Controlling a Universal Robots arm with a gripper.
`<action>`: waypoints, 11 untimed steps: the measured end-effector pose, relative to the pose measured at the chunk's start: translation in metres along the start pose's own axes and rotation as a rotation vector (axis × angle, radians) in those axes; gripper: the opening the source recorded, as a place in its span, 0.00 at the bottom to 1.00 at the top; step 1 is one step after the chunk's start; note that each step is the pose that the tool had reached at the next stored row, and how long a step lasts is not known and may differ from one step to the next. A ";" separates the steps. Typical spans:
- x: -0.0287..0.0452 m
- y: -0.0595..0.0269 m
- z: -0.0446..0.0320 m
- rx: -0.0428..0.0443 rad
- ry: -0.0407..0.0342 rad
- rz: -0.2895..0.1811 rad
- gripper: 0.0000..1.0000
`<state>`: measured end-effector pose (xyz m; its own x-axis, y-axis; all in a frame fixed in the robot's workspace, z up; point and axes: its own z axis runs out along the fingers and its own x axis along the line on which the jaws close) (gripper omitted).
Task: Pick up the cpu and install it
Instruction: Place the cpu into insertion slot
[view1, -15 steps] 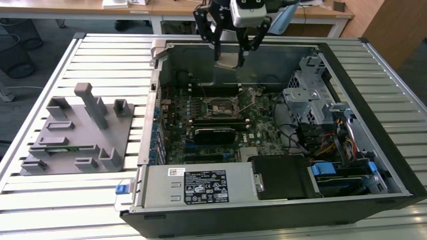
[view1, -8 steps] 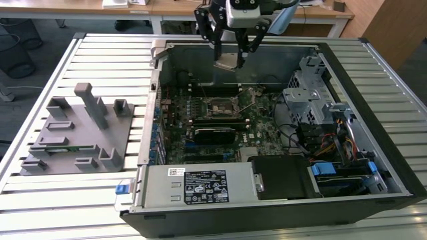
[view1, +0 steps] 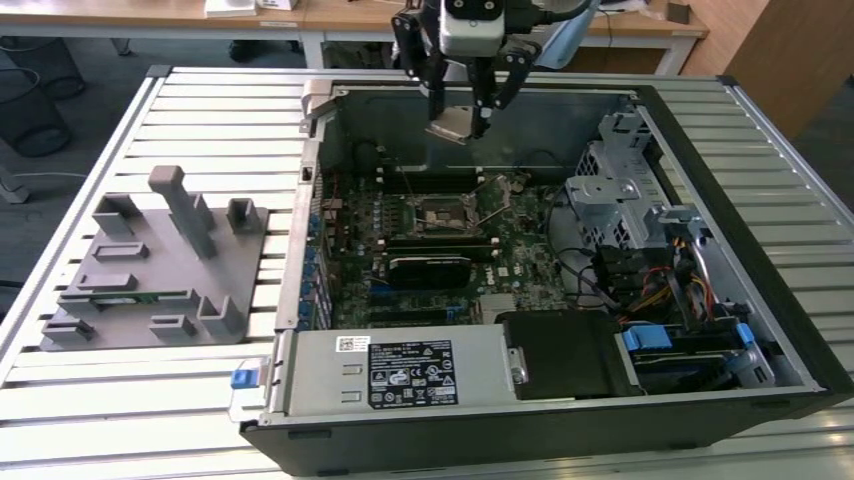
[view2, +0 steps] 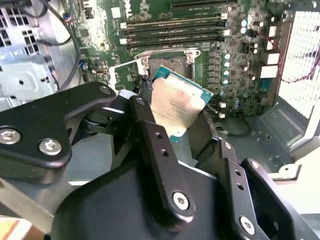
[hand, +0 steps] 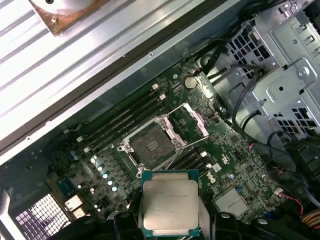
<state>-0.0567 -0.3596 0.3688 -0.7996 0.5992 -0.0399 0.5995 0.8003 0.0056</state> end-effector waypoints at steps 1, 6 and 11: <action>0.0000 0.0000 0.0002 0.0005 -0.0001 0.015 0.53; 0.0004 0.0004 0.0010 0.0033 -0.0005 0.083 0.53; 0.0006 0.0006 0.0019 0.0064 -0.0009 0.160 0.53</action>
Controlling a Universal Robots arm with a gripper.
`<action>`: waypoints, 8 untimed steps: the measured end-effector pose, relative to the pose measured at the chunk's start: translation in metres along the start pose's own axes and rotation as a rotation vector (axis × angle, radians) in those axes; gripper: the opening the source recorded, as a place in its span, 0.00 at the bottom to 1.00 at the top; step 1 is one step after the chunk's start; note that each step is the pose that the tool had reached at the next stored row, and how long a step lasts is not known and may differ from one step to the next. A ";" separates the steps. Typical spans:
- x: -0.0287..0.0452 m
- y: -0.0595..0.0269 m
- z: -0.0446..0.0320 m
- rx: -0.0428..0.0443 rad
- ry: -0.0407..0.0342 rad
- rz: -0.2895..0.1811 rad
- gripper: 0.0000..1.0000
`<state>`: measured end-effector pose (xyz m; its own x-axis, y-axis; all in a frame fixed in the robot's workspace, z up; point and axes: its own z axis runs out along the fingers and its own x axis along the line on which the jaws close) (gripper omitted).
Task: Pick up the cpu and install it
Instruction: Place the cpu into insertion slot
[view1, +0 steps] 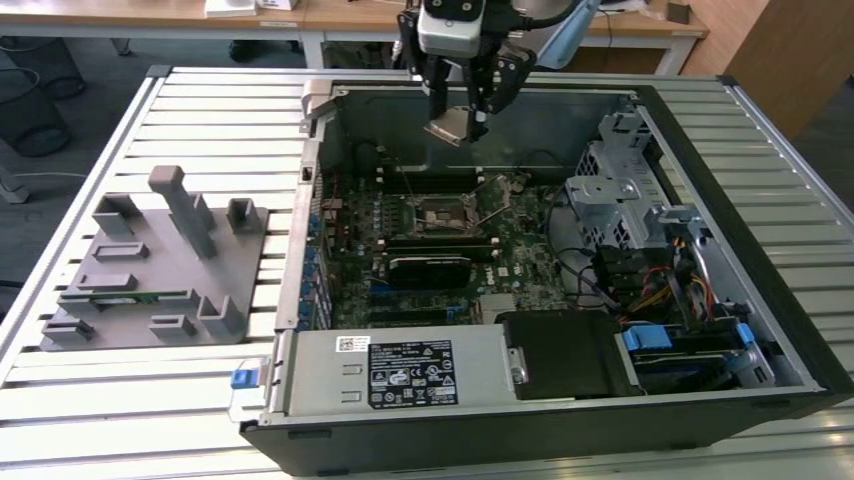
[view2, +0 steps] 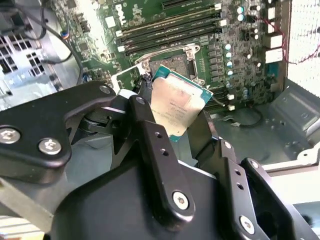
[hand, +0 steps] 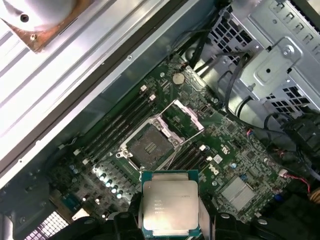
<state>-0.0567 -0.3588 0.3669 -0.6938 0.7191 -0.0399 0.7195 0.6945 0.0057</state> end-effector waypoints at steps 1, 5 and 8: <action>0.0000 0.0000 0.0002 0.0006 -0.0001 0.016 0.53; 0.0004 0.0004 0.0011 0.0026 -0.0005 0.065 0.53; 0.0005 0.0004 0.0018 0.0045 -0.0009 0.115 0.53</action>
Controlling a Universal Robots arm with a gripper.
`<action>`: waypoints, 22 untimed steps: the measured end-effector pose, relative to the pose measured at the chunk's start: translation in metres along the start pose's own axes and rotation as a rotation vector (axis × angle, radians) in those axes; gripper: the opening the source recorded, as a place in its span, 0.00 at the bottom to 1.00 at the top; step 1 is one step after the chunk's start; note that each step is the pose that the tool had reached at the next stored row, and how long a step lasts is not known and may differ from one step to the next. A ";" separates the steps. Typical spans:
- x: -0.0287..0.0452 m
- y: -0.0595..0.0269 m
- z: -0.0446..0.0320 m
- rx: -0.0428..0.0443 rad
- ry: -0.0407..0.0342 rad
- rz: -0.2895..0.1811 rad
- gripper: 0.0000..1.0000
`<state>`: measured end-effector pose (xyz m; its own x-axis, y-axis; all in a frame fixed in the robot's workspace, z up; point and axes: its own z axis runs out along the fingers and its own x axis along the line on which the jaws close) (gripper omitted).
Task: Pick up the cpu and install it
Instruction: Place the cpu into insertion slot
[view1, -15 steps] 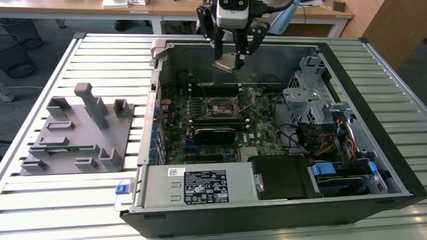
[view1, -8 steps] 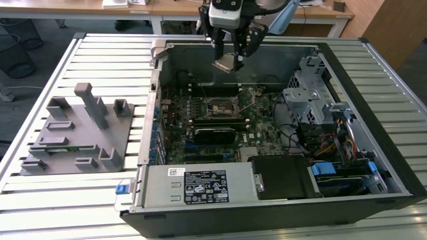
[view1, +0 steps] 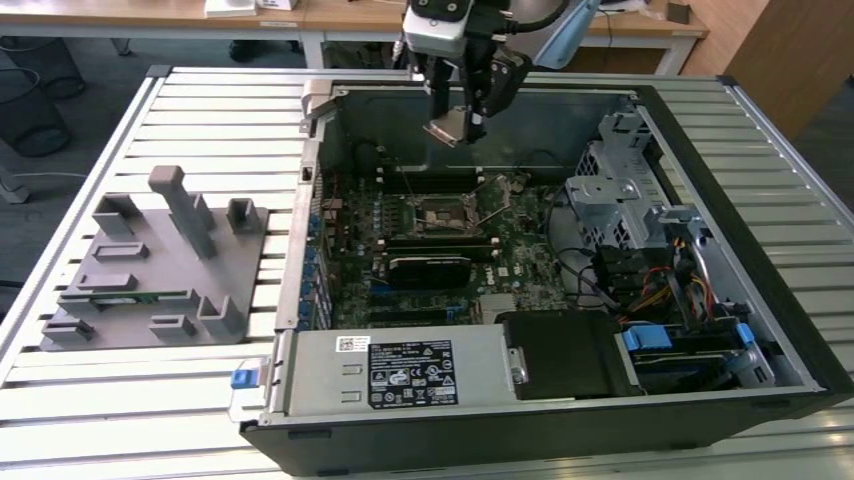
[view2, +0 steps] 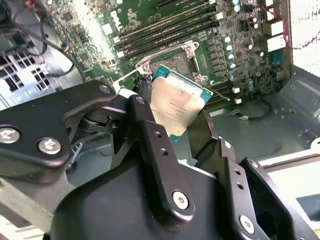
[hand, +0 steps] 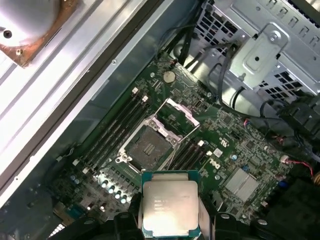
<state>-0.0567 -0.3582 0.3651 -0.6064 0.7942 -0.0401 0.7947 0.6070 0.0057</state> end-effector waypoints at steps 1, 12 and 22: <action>0.0000 0.0000 0.0003 0.0007 -0.0001 0.017 0.53; 0.0007 0.0005 0.0026 0.0068 -0.0010 0.171 0.53; 0.0022 0.0014 0.0079 0.0114 -0.0019 0.291 0.53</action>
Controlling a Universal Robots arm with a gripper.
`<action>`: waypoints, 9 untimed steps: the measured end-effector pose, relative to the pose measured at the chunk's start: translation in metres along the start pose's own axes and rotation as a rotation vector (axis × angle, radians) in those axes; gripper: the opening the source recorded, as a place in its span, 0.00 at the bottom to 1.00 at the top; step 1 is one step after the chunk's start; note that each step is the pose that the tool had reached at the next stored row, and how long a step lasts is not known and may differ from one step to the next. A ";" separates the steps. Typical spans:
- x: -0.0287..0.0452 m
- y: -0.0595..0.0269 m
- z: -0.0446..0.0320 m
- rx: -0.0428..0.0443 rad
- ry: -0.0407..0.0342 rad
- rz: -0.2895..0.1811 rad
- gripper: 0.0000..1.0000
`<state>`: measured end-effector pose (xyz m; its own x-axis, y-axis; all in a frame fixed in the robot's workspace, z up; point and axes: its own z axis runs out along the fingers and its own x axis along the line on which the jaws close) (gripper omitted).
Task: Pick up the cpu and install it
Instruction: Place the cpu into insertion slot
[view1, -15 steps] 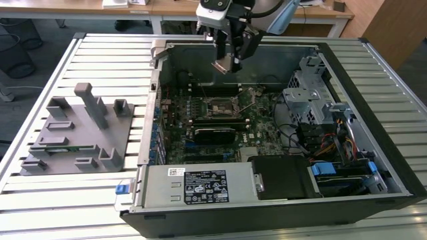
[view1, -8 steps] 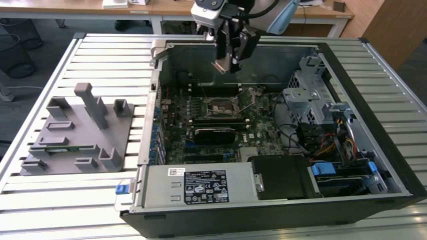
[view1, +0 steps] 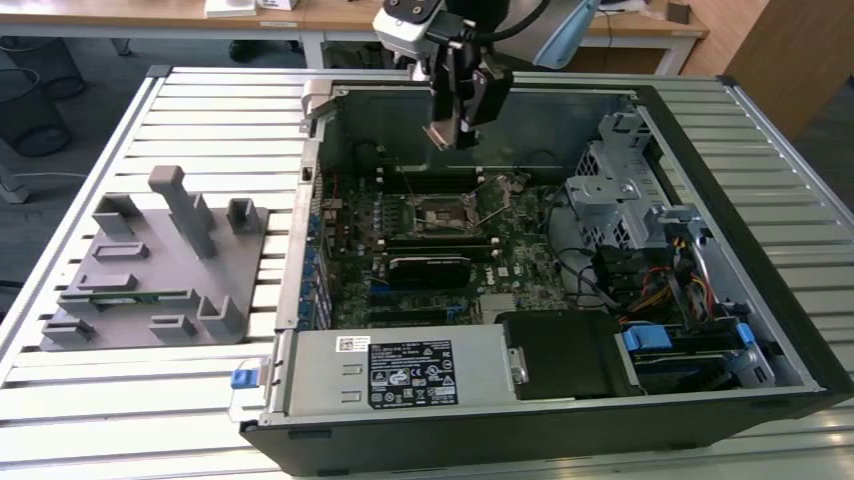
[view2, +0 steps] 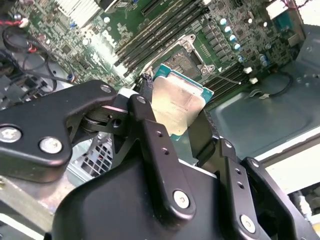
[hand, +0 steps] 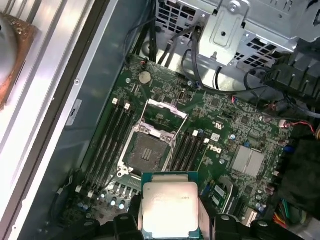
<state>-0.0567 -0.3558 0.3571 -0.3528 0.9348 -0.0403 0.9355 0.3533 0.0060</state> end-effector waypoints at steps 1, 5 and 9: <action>0.0005 0.0001 0.0018 0.0006 0.0000 0.010 0.53; 0.0051 0.0017 0.0086 0.0016 0.0008 0.024 0.53; 0.0081 0.0029 0.0158 0.0030 0.0016 0.050 0.53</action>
<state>-0.0565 -0.3478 0.3410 -0.3058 0.9513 -0.0384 0.9519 0.3062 0.0049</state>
